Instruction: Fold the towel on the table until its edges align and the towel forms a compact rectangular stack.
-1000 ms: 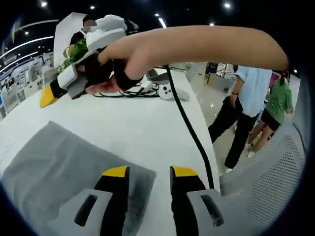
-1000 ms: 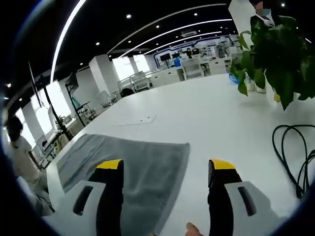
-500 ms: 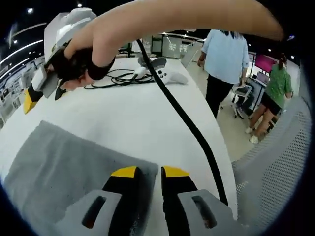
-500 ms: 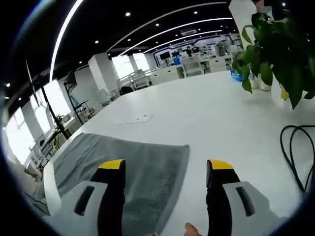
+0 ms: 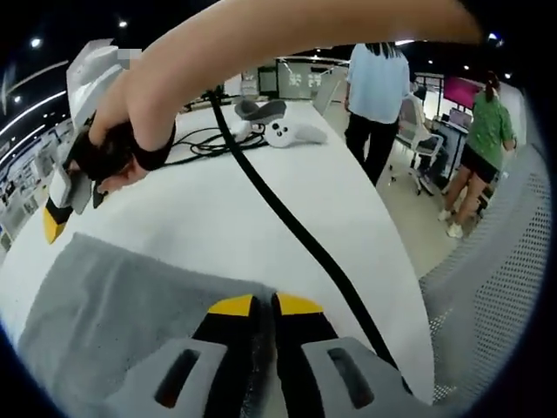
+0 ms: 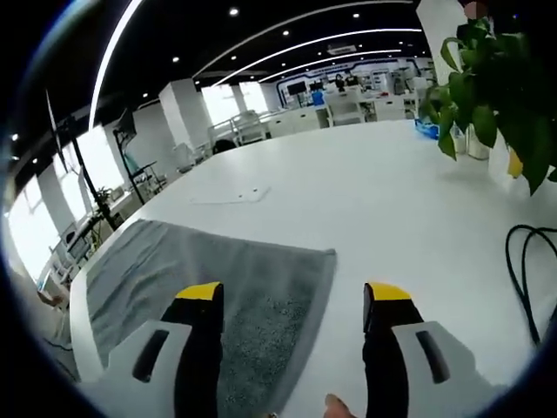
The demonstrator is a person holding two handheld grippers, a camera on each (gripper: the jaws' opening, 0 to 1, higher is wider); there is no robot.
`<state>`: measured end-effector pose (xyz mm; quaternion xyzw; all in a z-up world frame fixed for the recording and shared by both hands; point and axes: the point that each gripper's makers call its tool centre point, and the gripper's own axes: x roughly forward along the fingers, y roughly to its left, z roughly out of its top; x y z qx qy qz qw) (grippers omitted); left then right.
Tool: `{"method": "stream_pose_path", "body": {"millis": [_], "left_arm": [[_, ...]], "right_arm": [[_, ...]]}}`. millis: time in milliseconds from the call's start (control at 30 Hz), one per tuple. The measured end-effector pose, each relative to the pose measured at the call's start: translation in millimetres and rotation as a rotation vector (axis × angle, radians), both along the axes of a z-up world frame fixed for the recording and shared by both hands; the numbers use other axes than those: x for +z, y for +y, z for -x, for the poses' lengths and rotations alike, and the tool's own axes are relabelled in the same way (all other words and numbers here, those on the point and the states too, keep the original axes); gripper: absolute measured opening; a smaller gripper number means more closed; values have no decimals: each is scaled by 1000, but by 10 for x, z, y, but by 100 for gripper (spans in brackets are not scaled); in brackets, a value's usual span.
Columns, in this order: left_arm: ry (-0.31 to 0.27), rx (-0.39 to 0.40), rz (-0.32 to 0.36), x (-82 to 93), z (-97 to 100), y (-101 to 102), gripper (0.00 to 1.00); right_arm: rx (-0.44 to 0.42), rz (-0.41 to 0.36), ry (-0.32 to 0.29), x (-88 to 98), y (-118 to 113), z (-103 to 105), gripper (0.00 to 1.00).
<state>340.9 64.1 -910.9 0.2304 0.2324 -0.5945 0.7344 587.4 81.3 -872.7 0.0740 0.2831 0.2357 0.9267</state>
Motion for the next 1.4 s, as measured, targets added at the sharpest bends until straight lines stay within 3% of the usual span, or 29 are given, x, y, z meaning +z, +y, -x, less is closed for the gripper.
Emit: {"method": "stream_pose_path", "body": {"millis": [333, 433, 967, 1033, 1067, 1133, 1200, 1400], "left_arm": [[14, -16, 7, 0, 17, 11, 6], [22, -22, 12, 0, 17, 18, 6], [39, -33, 21, -17, 10, 18, 6], [38, -35, 21, -22, 9, 17, 6], [39, -35, 21, -23, 7, 16, 6], [39, -36, 22, -24, 8, 19, 6], [39, -36, 22, -24, 7, 16, 6], [39, -39, 23, -27, 6, 13, 6]], "right_arm": [[-23, 8, -1, -96, 49, -175, 59], [1, 76, -17, -151, 62, -209, 55], [-64, 146, -32, -346, -45, -436, 28], [-53, 159, -56, -347, -28, -456, 23], [-59, 169, -43, -371, -36, -453, 20], [-14, 255, -84, -369, -50, -462, 14], [-3, 200, -97, -369, 17, -469, 10], [19, 219, -103, -438, 18, -547, 2]]}}
